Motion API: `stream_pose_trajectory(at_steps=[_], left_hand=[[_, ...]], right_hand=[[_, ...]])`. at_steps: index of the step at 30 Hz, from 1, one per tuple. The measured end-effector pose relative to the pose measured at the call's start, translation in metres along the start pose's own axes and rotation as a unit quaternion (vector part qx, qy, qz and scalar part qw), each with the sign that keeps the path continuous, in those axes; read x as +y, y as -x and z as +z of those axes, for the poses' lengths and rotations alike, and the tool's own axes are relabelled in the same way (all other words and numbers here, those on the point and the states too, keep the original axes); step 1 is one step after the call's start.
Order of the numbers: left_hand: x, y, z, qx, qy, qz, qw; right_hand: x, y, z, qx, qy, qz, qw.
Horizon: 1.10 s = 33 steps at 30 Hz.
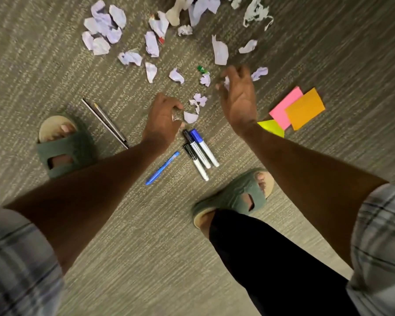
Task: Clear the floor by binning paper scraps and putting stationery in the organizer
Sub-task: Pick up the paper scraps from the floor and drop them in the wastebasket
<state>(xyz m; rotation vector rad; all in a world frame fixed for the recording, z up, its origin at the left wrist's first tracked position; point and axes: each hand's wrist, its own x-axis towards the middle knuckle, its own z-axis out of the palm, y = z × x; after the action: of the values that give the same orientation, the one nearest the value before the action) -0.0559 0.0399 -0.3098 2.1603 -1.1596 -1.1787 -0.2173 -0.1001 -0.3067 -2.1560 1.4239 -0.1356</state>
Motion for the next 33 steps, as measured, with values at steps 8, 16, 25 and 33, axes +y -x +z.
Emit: stream_pose_trajectory(at_steps=[8,16,25,33], left_hand=[[0.045,-0.021,0.012,-0.138,-0.104,0.018,0.985],[0.031,-0.033,0.015,-0.135,-0.157,0.082,0.975],[0.016,-0.047,-0.035,-0.013,-0.124,0.064,0.990],[0.026,-0.071,-0.045,-0.112,-0.157,0.025,0.981]], right_hand=[[0.072,-0.025,-0.036,0.001,0.064,0.004,0.998],[0.036,-0.051,-0.016,-0.202,0.115,0.052,0.971],[-0.003,-0.010,0.014,-0.209,0.192,-0.164,0.945],[0.054,0.009,-0.036,-0.185,0.155,-0.074,0.968]])
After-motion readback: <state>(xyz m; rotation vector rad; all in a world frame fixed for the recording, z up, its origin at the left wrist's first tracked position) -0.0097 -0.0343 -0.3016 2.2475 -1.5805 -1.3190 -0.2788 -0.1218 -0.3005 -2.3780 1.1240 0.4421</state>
